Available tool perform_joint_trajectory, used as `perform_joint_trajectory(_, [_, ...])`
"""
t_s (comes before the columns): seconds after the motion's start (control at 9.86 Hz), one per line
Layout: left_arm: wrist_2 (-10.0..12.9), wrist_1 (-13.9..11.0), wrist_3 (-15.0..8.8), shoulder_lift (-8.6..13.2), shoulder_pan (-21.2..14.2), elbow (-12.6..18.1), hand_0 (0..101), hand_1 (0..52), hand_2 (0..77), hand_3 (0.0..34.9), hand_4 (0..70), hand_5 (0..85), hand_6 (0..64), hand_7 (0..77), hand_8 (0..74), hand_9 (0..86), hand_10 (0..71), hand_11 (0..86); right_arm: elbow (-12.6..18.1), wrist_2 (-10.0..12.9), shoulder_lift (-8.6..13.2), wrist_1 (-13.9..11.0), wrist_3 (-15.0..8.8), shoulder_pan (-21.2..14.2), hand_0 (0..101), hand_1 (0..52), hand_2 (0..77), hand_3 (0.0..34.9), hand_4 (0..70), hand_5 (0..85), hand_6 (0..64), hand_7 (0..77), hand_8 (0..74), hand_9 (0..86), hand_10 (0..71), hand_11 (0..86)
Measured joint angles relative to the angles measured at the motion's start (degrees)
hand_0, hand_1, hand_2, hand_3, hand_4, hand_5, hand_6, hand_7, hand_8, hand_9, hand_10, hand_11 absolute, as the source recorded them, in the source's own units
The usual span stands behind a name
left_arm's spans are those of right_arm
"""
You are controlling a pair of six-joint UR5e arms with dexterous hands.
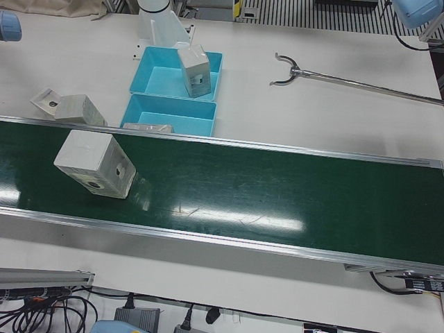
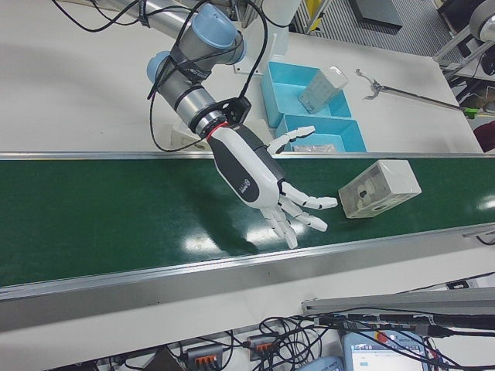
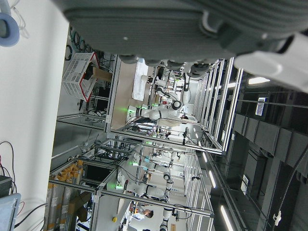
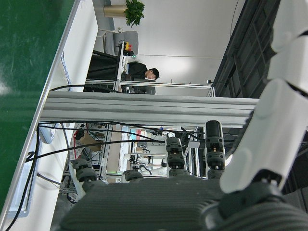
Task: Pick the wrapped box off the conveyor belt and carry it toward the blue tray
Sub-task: 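Move the right hand toward the white wrapped box on the belt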
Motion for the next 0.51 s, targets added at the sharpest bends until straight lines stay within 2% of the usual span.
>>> perform_joint_trajectory(0.51, [0.0, 0.0, 0.0, 0.0, 0.0, 0.0, 0, 0.0, 0.5, 0.0, 0.0, 0.5, 0.0, 0.5, 0.5, 0.0, 0.5, 0.0, -0.43, 0.02, 0.0, 0.03, -0.03, -0.81, 40, 8.2, 14.7, 29.9, 11.5, 22.4, 0.5, 10.9, 0.0, 1.1, 4.9, 7.6])
